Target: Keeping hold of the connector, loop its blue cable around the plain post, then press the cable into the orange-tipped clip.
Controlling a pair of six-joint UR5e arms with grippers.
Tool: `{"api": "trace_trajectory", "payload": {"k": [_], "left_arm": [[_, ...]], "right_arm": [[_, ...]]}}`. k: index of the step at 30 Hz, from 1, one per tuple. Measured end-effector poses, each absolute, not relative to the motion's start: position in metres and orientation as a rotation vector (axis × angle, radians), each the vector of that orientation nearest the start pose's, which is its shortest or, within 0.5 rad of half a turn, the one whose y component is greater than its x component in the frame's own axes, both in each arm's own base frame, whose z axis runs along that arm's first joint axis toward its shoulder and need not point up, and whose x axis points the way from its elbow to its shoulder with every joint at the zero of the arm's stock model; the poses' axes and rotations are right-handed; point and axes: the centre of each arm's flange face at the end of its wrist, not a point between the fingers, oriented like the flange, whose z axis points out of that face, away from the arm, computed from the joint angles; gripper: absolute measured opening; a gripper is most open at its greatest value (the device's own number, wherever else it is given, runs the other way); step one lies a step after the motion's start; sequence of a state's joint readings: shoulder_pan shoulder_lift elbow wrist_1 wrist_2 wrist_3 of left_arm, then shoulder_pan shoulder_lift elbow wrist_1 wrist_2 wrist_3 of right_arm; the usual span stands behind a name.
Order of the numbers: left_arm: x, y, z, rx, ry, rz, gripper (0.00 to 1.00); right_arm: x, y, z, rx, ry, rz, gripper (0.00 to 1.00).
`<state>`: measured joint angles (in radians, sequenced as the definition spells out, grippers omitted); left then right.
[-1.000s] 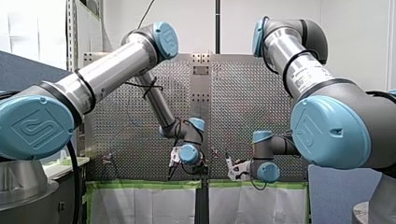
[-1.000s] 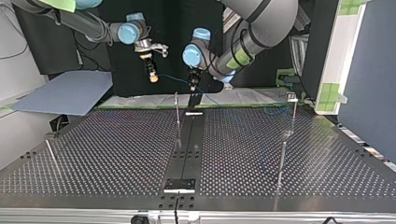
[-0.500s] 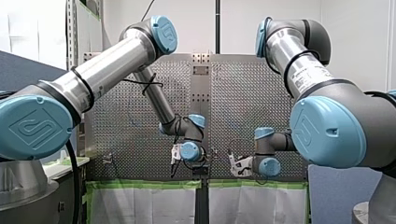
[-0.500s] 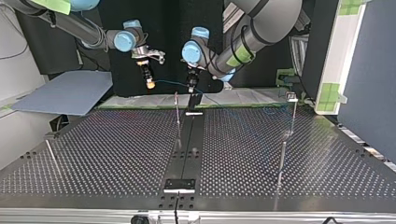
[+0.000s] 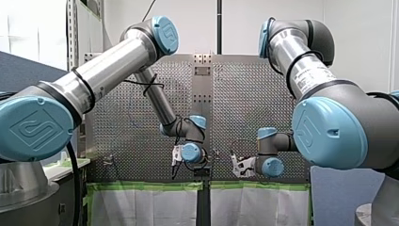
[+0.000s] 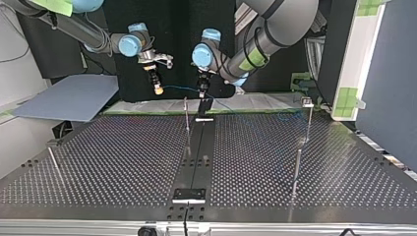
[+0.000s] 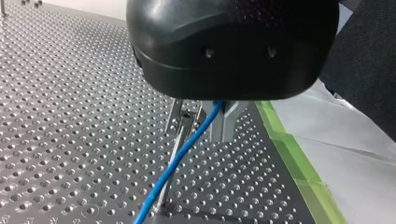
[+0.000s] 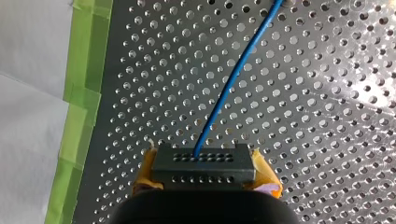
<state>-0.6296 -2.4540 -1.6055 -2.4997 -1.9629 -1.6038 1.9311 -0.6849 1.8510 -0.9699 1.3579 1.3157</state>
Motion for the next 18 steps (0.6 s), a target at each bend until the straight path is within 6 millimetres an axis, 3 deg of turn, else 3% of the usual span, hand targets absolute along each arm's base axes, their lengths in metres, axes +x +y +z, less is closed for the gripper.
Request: {"api": "trace_trajectory", "payload": {"k": [18], "left_arm": [[0.4545,-0.4429,-0.0009,0.265,1.811,-0.098,0.0]], "right_arm": [[0.3362,-0.4778,-0.0438,1.821,-0.762,1.362,0.0]]}}
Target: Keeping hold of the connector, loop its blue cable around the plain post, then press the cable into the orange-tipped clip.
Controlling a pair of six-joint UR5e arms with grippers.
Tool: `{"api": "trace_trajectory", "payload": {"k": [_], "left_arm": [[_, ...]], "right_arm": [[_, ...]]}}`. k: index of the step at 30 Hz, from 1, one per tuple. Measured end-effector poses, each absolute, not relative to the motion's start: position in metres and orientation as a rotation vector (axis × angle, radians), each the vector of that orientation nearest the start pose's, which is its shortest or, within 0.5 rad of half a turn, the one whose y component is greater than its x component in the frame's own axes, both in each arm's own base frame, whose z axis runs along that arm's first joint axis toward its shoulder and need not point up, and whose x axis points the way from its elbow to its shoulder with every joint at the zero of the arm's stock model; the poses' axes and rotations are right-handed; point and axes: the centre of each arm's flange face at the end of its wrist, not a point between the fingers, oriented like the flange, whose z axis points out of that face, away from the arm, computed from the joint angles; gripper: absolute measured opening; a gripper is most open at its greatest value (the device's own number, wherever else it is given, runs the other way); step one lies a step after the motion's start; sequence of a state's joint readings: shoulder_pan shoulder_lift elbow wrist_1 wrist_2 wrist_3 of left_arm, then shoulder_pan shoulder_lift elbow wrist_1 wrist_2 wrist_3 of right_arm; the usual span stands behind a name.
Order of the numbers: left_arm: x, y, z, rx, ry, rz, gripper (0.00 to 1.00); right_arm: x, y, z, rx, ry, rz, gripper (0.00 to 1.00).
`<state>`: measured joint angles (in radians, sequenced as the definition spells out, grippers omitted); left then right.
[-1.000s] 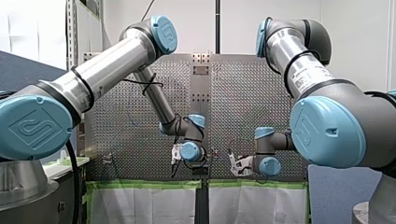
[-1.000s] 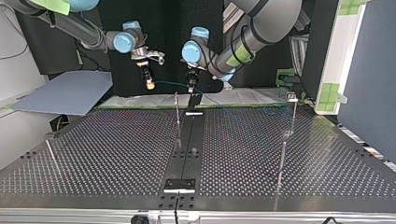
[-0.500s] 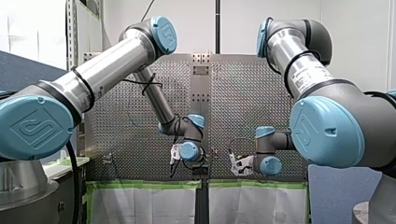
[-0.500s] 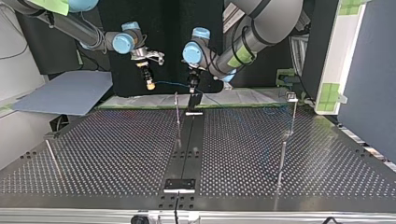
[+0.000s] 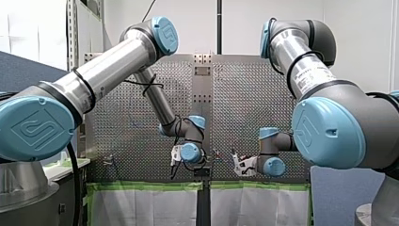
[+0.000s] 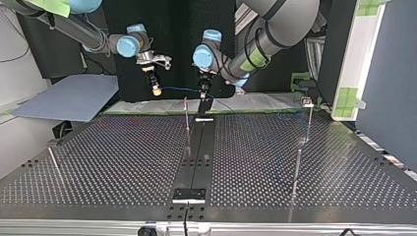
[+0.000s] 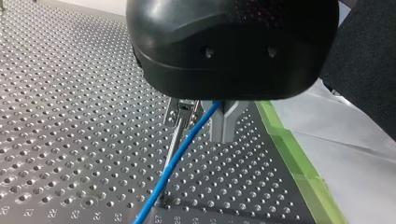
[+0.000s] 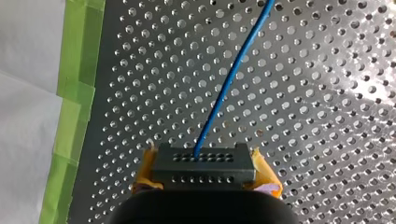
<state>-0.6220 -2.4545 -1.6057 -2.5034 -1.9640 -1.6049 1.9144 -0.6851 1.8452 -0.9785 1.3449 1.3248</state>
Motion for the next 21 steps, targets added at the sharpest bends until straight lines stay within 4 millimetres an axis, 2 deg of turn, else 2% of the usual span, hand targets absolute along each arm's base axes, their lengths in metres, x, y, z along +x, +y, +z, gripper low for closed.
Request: {"api": "trace_trajectory", "payload": {"k": [13,21], "left_arm": [[0.458,-0.442,-0.003,0.252,1.804,-0.107,0.0],[0.463,-0.44,-0.003,0.253,1.804,-0.135,0.0]], "right_arm": [[0.329,-0.51,-0.032,1.795,-0.786,1.363,0.0],[0.321,-0.52,-0.03,1.787,-0.802,1.351,0.0]]}}
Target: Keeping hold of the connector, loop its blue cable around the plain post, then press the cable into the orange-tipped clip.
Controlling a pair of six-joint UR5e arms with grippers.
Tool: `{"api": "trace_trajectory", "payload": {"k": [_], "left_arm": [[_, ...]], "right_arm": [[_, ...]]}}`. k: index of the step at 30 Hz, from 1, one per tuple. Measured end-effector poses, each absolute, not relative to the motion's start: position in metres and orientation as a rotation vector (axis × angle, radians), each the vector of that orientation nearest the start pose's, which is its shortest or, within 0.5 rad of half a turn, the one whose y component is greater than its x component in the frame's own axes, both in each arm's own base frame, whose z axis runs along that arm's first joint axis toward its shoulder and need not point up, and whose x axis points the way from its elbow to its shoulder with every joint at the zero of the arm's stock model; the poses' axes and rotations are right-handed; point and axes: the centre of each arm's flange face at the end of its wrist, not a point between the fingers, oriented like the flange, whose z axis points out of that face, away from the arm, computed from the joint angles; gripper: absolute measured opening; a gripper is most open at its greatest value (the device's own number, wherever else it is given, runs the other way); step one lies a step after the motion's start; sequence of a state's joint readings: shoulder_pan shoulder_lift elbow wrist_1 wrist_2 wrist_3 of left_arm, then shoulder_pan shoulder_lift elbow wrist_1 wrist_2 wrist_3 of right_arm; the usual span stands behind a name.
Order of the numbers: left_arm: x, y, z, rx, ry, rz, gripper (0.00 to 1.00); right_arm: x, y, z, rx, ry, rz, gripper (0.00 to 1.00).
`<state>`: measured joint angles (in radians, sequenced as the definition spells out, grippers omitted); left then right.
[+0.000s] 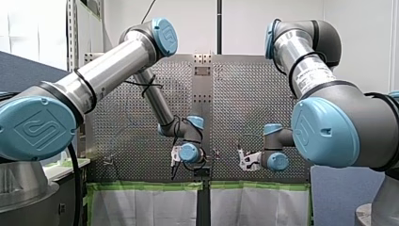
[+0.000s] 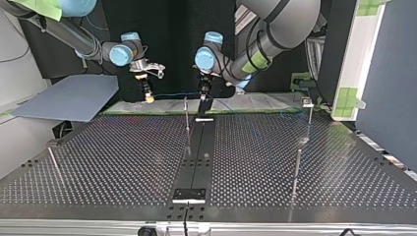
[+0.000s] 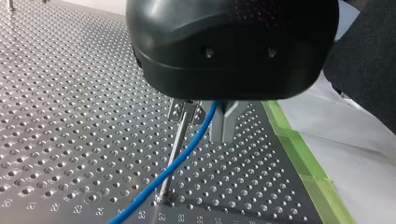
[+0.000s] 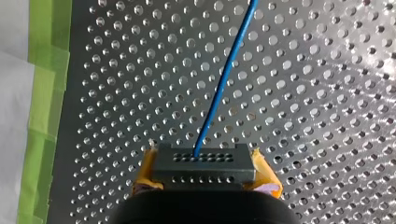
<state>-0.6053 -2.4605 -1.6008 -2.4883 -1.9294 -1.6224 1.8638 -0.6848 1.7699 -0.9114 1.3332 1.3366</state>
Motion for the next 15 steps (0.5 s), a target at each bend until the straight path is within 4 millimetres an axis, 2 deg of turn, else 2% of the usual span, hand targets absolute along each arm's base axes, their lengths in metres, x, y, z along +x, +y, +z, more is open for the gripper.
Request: {"api": "trace_trajectory", "payload": {"k": [15], "left_arm": [[0.478,-0.443,0.004,0.236,1.792,-0.194,0.0]], "right_arm": [[0.307,-0.535,-0.027,1.76,-0.828,1.339,0.0]]}}
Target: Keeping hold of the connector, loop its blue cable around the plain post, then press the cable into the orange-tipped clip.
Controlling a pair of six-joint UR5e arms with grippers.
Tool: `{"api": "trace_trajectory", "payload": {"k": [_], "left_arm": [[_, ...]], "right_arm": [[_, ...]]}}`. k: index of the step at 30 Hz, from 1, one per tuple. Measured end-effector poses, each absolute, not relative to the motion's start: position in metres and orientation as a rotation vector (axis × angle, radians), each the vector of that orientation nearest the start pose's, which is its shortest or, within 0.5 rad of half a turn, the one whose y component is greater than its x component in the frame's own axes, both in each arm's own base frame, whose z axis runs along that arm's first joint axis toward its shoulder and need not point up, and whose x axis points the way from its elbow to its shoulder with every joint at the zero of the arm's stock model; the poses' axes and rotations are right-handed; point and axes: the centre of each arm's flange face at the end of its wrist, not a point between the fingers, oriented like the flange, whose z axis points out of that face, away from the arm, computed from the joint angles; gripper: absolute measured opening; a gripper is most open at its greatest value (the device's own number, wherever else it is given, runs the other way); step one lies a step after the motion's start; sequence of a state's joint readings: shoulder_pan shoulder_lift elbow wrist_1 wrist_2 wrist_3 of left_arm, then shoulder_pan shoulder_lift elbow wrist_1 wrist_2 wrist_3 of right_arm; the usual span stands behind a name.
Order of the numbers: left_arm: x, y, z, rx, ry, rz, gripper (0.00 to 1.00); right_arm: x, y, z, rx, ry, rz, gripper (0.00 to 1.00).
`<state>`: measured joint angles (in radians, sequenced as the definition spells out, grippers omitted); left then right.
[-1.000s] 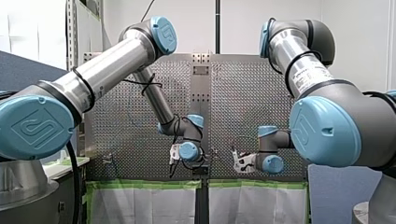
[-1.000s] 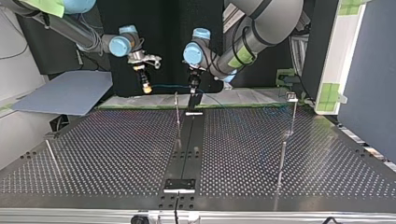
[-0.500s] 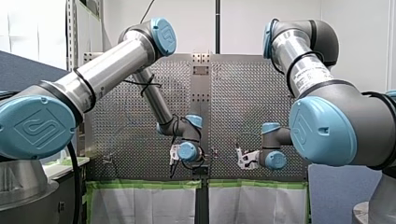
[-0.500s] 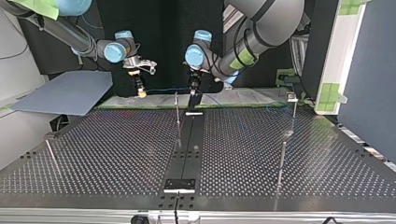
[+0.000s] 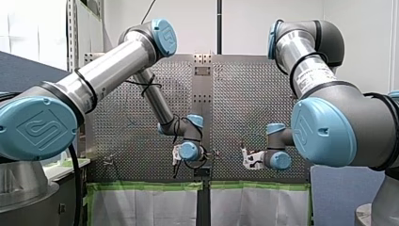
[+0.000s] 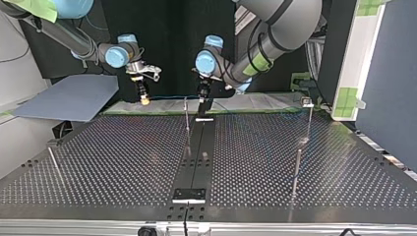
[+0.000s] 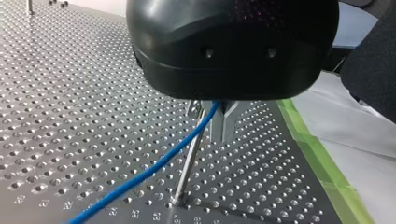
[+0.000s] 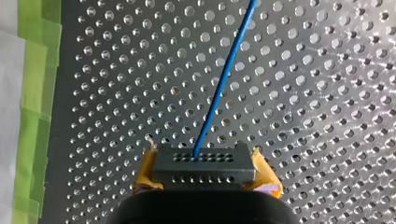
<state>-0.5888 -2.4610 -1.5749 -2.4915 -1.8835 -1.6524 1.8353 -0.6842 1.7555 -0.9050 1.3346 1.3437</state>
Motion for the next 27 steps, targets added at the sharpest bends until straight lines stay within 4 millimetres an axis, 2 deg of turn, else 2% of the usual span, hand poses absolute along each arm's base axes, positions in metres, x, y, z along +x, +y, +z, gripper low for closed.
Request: {"api": "trace_trajectory", "payload": {"k": [6,17,22,27], "left_arm": [[0.487,-0.441,0.003,0.229,1.795,-0.205,0.0],[0.508,-0.441,-0.031,0.232,1.865,-0.186,0.0],[0.531,-0.44,-0.024,0.209,1.857,-0.192,0.0],[0.552,-0.436,-0.013,0.187,1.841,-0.192,0.0]], "right_arm": [[0.304,-0.541,-0.025,1.751,-0.836,1.338,0.0],[0.299,-0.551,-0.021,1.735,-0.841,1.338,0.0],[0.299,-0.555,-0.019,1.729,-0.84,1.34,0.0],[0.297,-0.57,-0.011,1.721,-0.843,1.339,0.0]]}}
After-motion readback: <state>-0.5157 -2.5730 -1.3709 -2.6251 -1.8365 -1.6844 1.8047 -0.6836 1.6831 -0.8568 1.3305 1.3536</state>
